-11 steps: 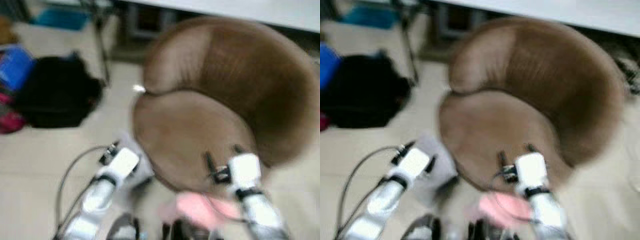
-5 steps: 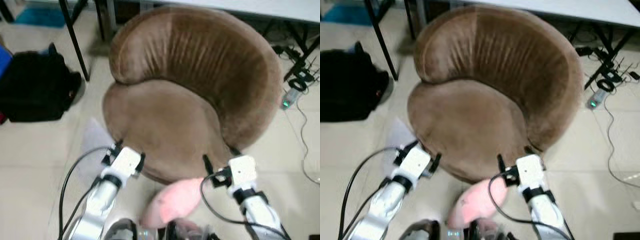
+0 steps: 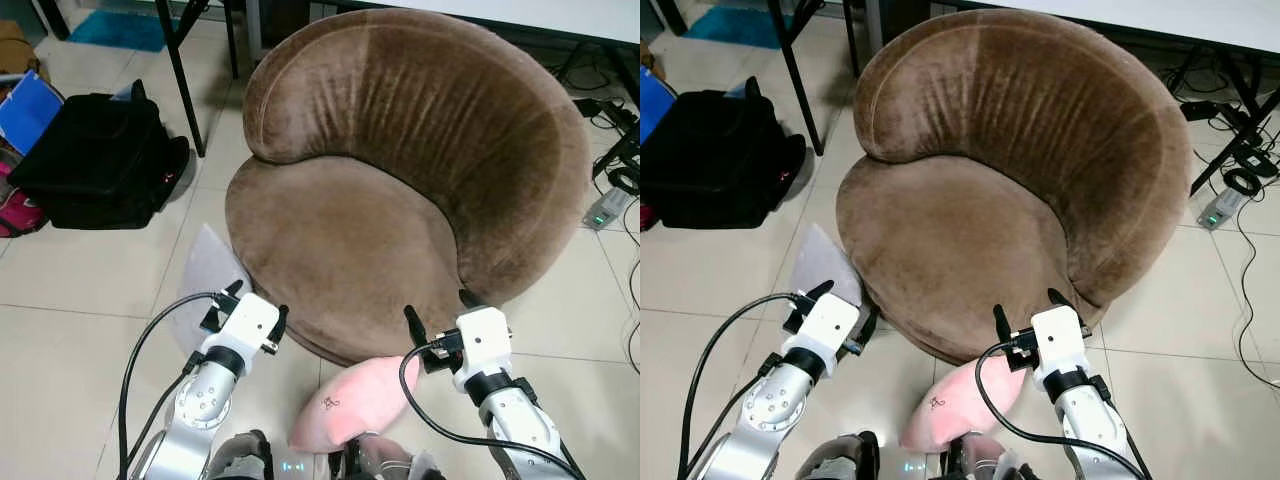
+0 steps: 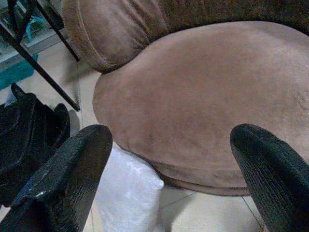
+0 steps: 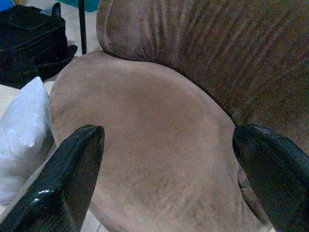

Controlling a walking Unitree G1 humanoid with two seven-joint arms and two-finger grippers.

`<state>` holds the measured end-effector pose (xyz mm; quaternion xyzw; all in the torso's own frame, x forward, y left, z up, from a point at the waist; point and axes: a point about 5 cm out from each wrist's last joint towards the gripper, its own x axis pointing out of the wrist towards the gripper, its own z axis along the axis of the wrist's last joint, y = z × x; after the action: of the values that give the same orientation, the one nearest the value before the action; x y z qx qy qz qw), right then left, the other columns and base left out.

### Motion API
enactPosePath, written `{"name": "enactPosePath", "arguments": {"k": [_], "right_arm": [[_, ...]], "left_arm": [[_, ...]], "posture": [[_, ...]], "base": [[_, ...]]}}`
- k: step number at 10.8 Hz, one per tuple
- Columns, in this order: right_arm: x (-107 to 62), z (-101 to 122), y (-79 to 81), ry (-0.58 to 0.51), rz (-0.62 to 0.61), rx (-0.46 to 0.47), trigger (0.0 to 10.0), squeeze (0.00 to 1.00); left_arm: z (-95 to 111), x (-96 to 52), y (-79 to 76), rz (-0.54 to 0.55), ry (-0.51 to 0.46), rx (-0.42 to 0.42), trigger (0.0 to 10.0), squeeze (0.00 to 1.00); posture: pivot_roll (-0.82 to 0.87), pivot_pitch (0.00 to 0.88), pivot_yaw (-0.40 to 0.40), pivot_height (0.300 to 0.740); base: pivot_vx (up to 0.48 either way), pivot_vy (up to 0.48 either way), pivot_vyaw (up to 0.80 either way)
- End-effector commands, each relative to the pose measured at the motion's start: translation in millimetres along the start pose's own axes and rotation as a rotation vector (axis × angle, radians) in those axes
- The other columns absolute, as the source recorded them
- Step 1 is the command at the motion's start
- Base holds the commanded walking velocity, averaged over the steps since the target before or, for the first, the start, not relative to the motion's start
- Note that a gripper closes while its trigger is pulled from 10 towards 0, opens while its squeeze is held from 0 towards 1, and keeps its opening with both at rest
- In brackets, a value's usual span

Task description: Move the pillow to the sofa from floor

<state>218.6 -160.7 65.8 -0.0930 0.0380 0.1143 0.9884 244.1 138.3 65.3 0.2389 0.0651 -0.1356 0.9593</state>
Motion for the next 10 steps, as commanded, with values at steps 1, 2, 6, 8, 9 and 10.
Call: {"name": "enactPosePath", "arguments": {"k": [1, 2, 6, 8, 9, 10], "right_arm": [[-4.1, -5.4, -4.0, 0.034, -0.012, -0.007, 10.0, 0.0], [-3.6, -5.1, -3.6, 0.035, -0.007, -0.004, 10.0, 0.0], [-3.5, -3.3, -3.3, 0.028, 0.002, -0.014, 10.0, 0.0], [-3.8, -0.4, -3.5, 0.01, 0.009, -0.031, 10.0, 0.0], [-3.9, -1.7, -4.1, 0.026, 0.005, -0.026, 10.0, 0.0], [-4.7, -2.0, -3.0, 0.025, 0.015, -0.016, 10.0, 0.0]], "left_arm": [[4.1, -1.1, -1.9, 0.002, -0.005, 0.006, 10.0, 0.0], [6.4, -1.6, -3.1, -0.005, -0.007, 0.003, 10.0, 0.0], [23.7, -2.3, -6.7, -0.005, -0.028, -0.018, 10.0, 0.0], [33.0, -2.7, -9.5, -0.018, -0.041, -0.023, 10.0, 0.0], [36.5, -3.5, -10.1, -0.006, -0.042, -0.017, 10.0, 0.0], [38.0, -4.0, -11.0, -0.004, -0.041, -0.017, 10.0, 0.0]], "posture": [[0.06, 0.222, -0.082, 0.74], [0.06, 0.223, -0.083, 0.74], [0.06, 0.228, -0.089, 0.74], [0.05, 0.226, -0.089, 0.74], [0.05, 0.224, -0.09, 0.731], [0.05, 0.223, -0.09, 0.721]], "base": [[0.0, 0.0, 0.0], [0.0, -0.48, 0.0], [0.0, -0.472, 0.0], [0.0, -0.223, 0.0], [0.0, 0.0, 0.0], [0.0, 0.0, 0.0]]}}
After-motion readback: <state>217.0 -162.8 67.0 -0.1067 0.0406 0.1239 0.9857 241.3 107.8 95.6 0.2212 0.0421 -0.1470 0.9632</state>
